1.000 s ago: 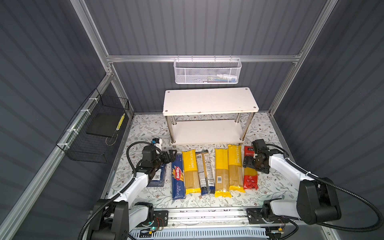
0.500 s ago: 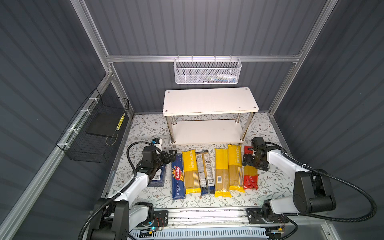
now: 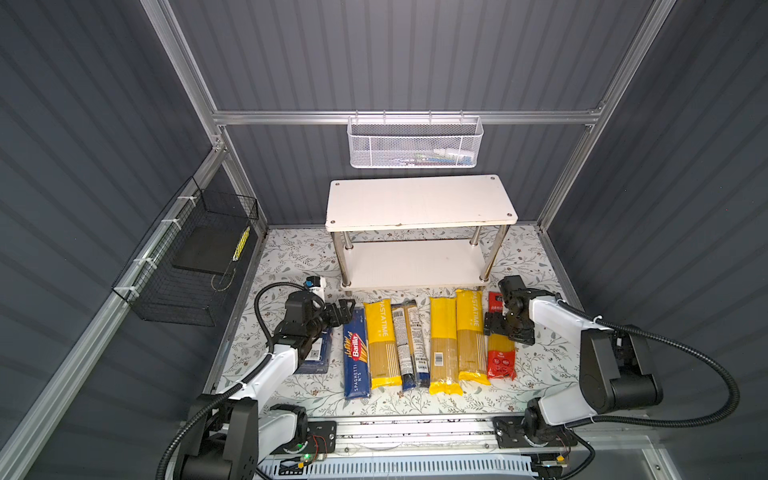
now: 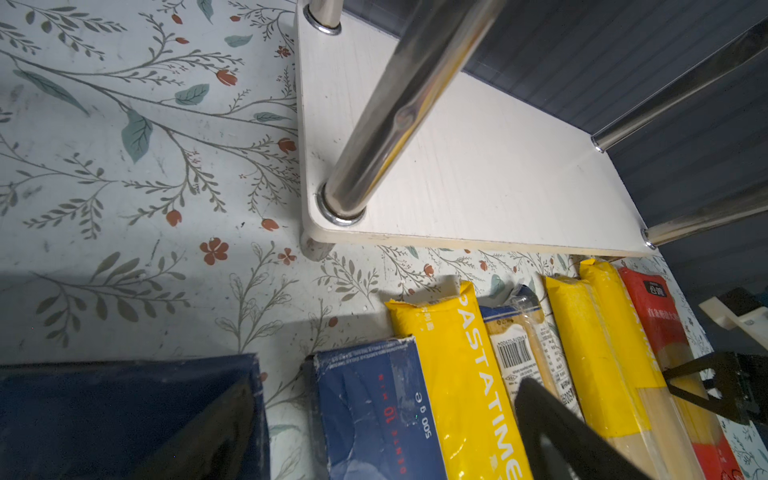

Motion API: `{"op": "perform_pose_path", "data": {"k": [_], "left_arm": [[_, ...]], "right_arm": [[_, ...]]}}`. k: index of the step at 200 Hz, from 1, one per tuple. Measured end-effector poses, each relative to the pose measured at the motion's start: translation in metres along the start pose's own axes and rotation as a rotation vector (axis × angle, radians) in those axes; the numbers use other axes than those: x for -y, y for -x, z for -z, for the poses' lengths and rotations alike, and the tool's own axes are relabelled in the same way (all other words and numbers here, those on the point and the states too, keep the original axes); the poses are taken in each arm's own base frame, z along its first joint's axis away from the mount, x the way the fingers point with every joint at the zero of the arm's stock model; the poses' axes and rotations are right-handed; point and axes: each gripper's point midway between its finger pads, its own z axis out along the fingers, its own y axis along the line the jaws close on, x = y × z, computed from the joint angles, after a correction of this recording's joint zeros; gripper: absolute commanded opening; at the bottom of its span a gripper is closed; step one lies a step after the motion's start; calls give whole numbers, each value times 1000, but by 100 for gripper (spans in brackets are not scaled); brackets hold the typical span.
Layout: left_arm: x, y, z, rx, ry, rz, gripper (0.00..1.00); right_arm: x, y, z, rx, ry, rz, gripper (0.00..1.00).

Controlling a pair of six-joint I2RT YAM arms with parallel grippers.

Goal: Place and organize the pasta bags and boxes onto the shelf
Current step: 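Close the right gripper on the top end of the red spaghetti bag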

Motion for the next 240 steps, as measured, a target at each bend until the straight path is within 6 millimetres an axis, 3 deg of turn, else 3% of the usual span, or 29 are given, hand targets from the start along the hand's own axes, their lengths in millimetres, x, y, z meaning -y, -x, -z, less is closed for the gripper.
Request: {"op": "perform_pose_path", "data": {"k": [93,166,240], "left_arm": [[0,0,0,1,0,-1,99],[-2,-2,0,-7,8,2,99],[-1,-3,1,-11,13,-1,99]], "right_arm": [[0,2,-6,-30,-13,0,99],[0,4,-4,-28,14,-3,85],[0,5,-5,-28,19,-1,78]]}}
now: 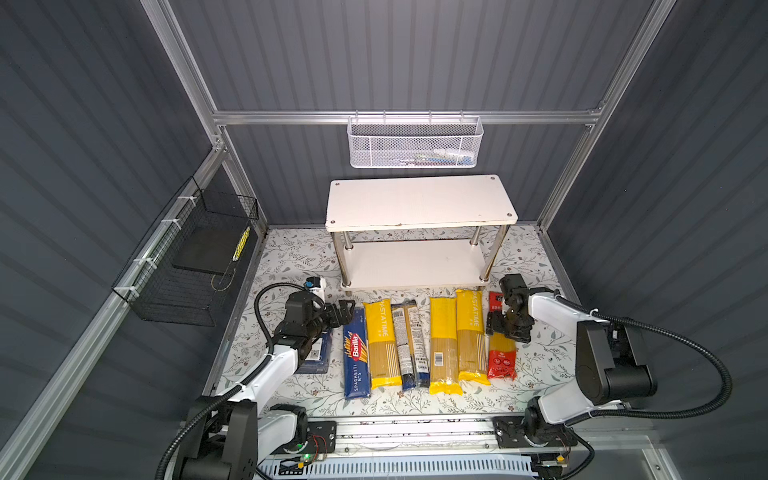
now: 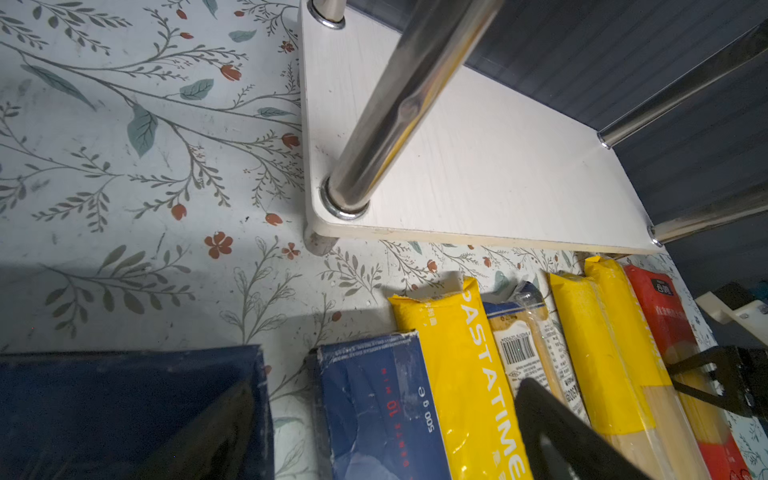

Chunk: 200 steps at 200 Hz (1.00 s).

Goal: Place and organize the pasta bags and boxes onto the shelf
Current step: 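Close the right gripper on the top end of the red spaghetti bag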

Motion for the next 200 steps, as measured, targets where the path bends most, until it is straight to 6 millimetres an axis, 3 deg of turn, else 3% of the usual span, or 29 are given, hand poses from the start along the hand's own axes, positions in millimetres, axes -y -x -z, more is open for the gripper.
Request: {"op": "perform_pose_path", "data": {"k": [200], "left_arm": [[1,2,2,6,-2,-2,99]], "right_arm": [[1,1,8,37,8,-23,46]]}}
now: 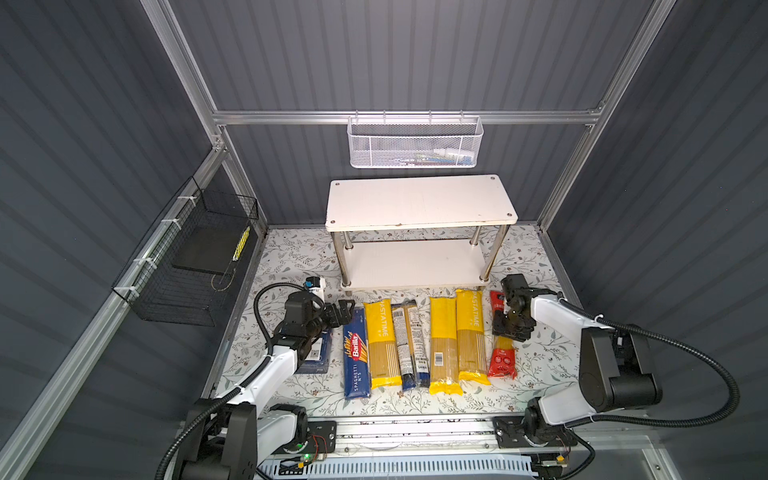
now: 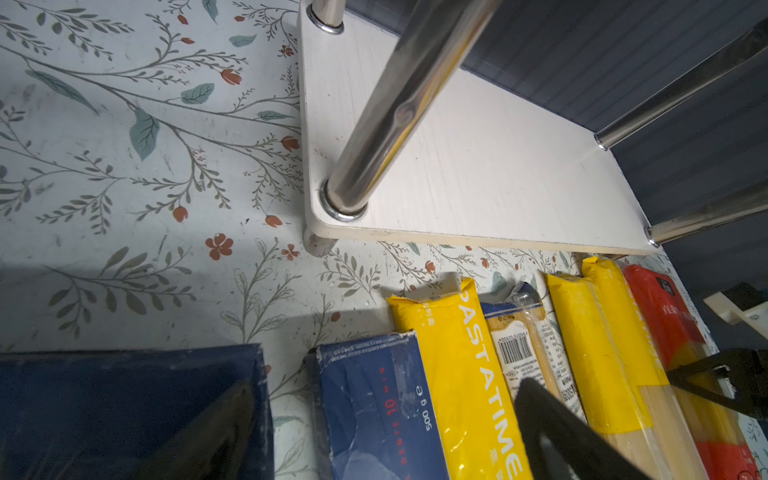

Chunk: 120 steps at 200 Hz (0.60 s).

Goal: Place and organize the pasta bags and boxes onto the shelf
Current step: 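Close the right gripper on the top end of the red spaghetti bag, then lift the red spaghetti bag upright with the right gripper toward the shelf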

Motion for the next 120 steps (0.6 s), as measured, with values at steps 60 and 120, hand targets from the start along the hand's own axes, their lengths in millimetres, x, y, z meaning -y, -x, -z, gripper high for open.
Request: {"op": "perform_pose_path", "data": {"k": [60,120], "left_arm": [[3,4,3,17,-7,-6,99],[3,5,3,18,-7,-6,99]], "right_arm": [[1,-1,5,27,10,-7,32],[3,-11,12,52,35,-25,25]]}}
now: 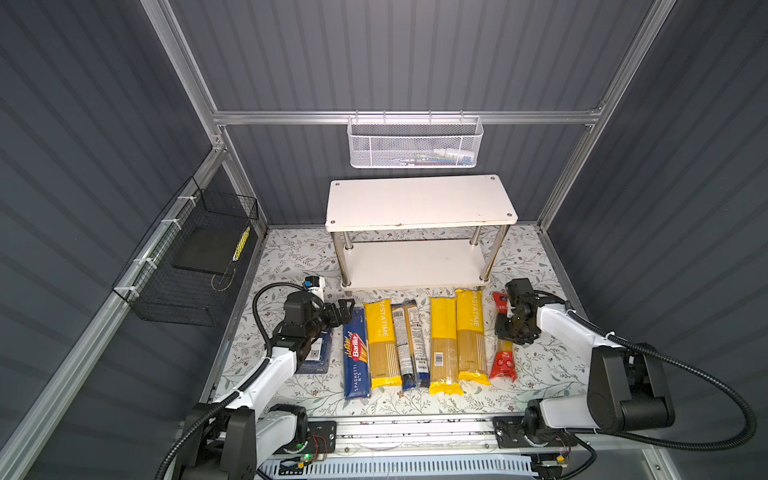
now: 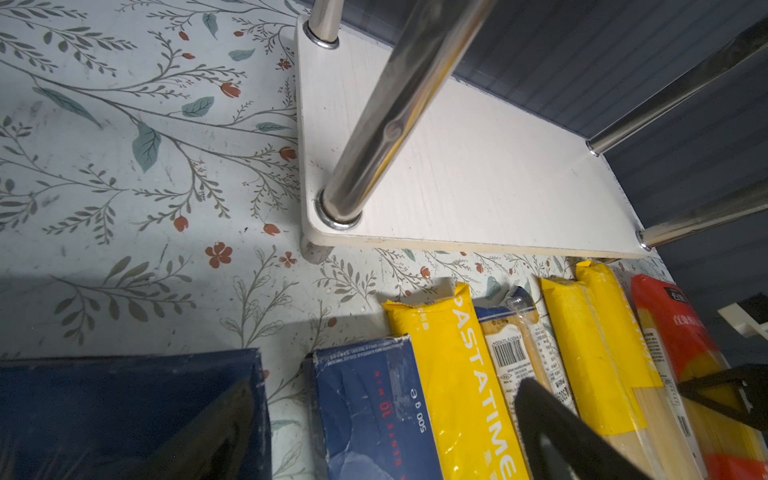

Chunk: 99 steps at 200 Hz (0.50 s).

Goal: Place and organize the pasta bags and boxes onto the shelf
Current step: 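Lift the red spaghetti bag upright with the right gripper toward the shelf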

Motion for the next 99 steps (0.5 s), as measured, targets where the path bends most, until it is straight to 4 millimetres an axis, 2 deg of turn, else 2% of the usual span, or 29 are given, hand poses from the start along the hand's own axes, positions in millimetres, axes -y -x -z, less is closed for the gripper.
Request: {"op": "perform_pose_path", "data": {"k": [99], "left_arm": [[0,0,0,1,-1,-1,99]], "right_arm": [[-14,1,24,65,118,-16,20]]}}
